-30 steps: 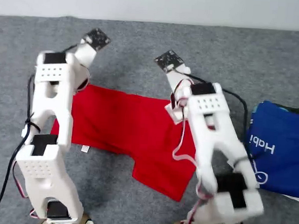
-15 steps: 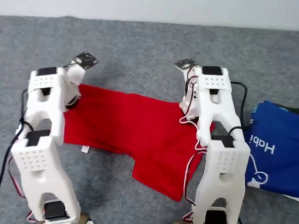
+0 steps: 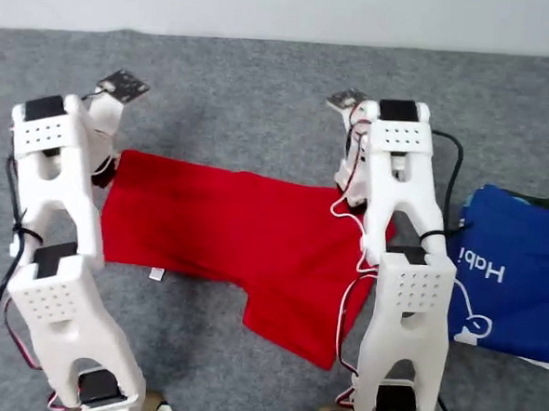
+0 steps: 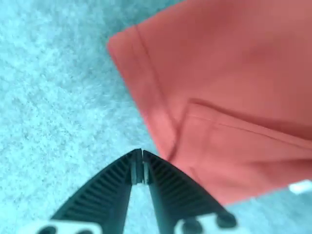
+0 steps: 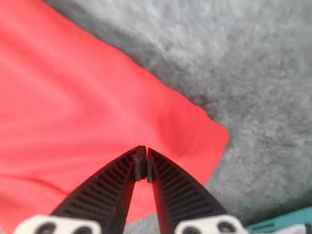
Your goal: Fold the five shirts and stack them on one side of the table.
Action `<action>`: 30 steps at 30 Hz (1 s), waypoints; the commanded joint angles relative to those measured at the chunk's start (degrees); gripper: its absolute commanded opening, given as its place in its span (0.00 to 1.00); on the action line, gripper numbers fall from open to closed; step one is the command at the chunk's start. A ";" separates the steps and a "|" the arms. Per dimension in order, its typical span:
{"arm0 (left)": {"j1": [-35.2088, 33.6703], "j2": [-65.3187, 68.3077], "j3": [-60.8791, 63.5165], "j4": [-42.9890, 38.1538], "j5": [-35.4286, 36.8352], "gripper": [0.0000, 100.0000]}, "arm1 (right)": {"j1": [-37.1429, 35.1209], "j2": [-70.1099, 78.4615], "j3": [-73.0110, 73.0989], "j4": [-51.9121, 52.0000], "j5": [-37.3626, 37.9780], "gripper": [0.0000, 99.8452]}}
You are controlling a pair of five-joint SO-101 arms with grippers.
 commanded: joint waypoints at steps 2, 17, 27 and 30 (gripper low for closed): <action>5.01 -7.38 -1.89 6.42 -0.62 0.01 | -2.68 -2.51 -10.37 3.38 -0.35 0.01; 9.14 4.92 8.40 10.37 1.23 0.01 | -1.36 -26.68 4.48 3.21 -0.26 0.01; 1.85 -7.82 20.88 10.90 -2.02 0.01 | 0.66 -32.66 7.03 3.21 -0.35 0.01; 2.37 -15.38 25.19 10.64 -3.25 0.01 | 0.48 -33.71 7.03 3.21 -0.35 0.01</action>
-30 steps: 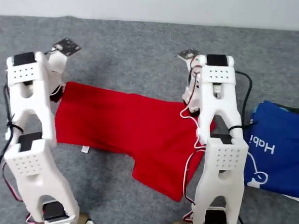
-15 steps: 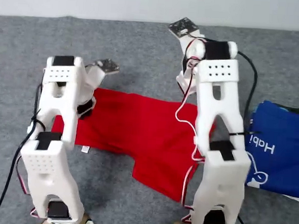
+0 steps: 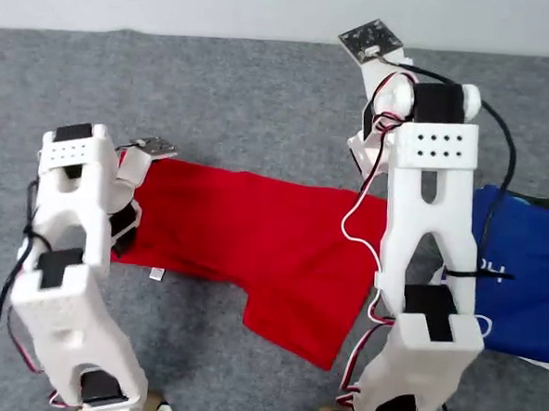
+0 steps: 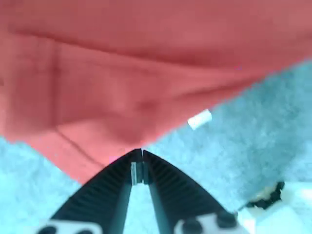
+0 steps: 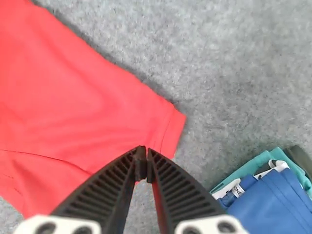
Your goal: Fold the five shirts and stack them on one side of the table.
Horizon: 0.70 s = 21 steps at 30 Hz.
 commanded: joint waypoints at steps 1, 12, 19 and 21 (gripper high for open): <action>1.05 -11.25 2.59 0.62 -1.49 0.01 | 0.48 -4.53 -0.18 2.33 -0.53 0.01; 12.57 -9.67 3.91 -19.87 9.32 0.01 | 1.45 -8.84 0.09 2.42 -0.53 0.01; 12.84 3.43 3.74 -20.48 13.71 0.01 | 2.77 -11.65 7.12 2.33 -0.53 0.01; 12.04 4.66 3.74 -17.85 13.80 0.01 | 2.68 -13.05 8.97 2.33 -0.53 0.01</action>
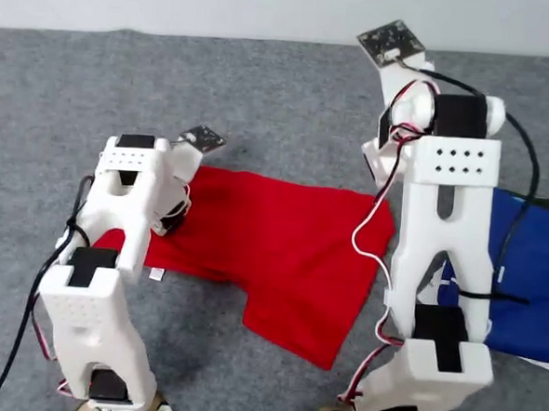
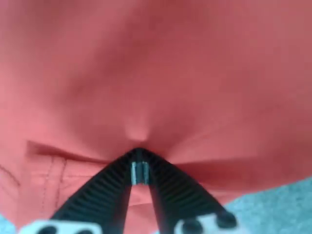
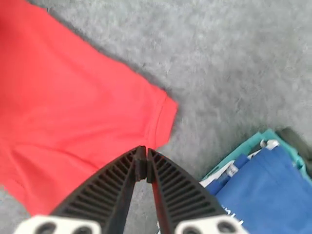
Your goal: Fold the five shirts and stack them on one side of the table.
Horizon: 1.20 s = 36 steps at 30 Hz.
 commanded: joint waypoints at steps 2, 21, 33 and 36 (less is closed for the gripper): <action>-2.20 0.62 0.04 4.84 0.70 0.01 | 0.22 -5.93 2.20 2.33 -0.53 0.01; -7.12 -14.24 6.02 21.98 -2.55 0.01 | 0.40 -10.15 4.04 2.24 -0.53 0.01; 0.00 -32.62 9.19 18.20 -2.46 0.01 | 1.19 -20.53 4.04 2.33 -0.53 0.01; 6.68 -35.25 12.09 18.29 -2.29 0.01 | 3.21 -25.54 4.04 2.33 -0.53 0.01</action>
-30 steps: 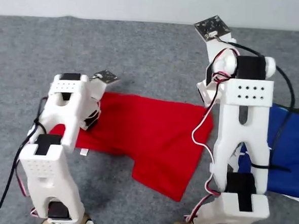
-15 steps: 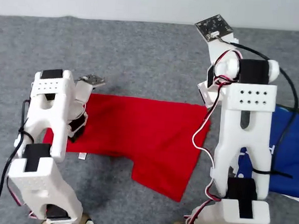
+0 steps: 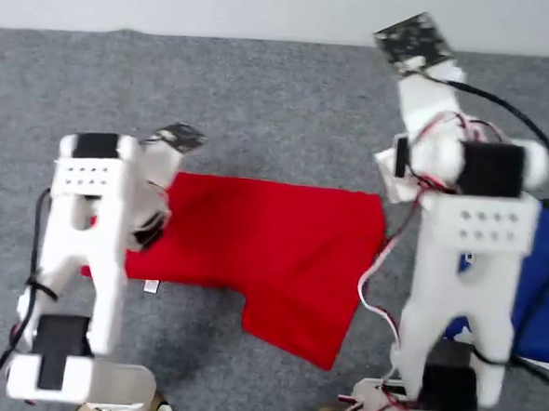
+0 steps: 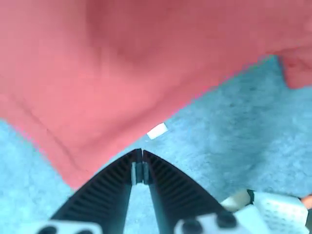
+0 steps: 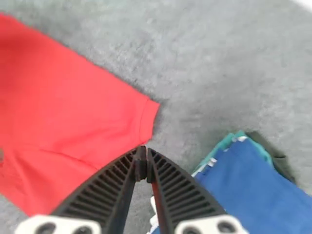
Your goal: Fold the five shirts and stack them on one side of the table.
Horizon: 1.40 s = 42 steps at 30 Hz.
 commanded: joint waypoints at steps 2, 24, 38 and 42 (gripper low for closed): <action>10.55 -5.71 4.26 -0.79 -0.35 0.01 | 4.00 -9.71 -0.26 2.33 -0.53 0.01; 41.93 4.57 11.56 -17.76 10.64 0.06 | 36.79 -35.38 9.23 2.24 -0.18 0.01; 41.93 14.24 16.92 -18.99 8.79 0.01 | 38.73 -44.97 16.70 2.24 0.00 0.01; 41.93 8.97 19.65 -16.53 7.65 0.01 | 38.81 -44.88 16.70 2.24 2.90 0.01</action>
